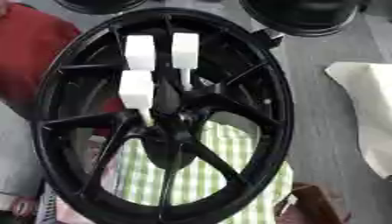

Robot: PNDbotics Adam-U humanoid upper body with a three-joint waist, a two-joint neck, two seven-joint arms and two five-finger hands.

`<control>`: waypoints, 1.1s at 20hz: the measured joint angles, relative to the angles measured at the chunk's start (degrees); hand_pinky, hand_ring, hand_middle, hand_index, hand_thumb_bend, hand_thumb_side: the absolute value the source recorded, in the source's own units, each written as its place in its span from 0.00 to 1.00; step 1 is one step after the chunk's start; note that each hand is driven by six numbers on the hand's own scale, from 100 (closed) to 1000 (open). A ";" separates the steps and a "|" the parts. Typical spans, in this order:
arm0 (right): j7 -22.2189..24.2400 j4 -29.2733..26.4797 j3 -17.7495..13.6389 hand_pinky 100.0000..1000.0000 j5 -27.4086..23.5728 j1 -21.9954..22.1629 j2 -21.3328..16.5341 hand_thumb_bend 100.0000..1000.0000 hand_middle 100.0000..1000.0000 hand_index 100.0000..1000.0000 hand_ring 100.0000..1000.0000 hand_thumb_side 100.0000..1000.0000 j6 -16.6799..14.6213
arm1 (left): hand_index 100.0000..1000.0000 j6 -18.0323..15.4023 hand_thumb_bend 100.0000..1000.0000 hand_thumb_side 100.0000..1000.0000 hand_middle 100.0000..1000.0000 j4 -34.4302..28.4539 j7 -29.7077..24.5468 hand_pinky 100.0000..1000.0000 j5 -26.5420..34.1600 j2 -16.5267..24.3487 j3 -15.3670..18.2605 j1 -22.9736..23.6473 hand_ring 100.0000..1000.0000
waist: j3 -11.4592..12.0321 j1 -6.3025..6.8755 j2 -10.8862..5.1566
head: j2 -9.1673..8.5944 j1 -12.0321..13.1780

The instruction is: Pull the pin out of the wheel hub.

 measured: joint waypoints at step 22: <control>0.20 0.00 0.35 0.62 0.05 0.20 0.00 0.08 0.55 0.70 0.56 0.39 0.12 | 0.83 7.80 0.36 0.57 0.64 -18.07 -21.56 0.82 -22.63 4.07 -8.24 -1.56 0.71 | -0.21 0.79 0.00 | -0.23 -0.26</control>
